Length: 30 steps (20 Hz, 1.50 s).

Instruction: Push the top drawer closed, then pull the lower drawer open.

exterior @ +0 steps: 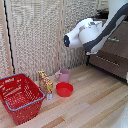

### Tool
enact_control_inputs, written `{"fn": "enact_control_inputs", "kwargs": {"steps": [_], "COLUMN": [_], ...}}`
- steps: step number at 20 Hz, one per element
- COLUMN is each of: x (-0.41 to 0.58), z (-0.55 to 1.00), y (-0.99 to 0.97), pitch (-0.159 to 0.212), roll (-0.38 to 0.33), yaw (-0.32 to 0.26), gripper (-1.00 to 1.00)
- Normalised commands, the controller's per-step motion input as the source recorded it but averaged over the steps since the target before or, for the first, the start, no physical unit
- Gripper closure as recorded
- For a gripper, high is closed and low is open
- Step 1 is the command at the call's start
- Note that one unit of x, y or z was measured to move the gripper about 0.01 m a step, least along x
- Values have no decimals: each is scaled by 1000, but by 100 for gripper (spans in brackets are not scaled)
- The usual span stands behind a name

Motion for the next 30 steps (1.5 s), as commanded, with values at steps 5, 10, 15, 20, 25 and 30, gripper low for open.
{"fn": "enact_control_inputs", "kwargs": {"steps": [5, 10, 15, 20, 25, 30], "x": [0, -9, -18, 17, 2, 14], "z": [384, 317, 157, 25, 0, -66], "y": [-972, -966, -892, -54, 424, 554], "pitch": [0, 0, 0, 3, 0, 0], "roll": [9, 0, 0, 1, 0, -2], "yaw": [57, 54, 60, 49, 29, 5], "gripper": [100, 100, 100, -100, -100, -100]}}
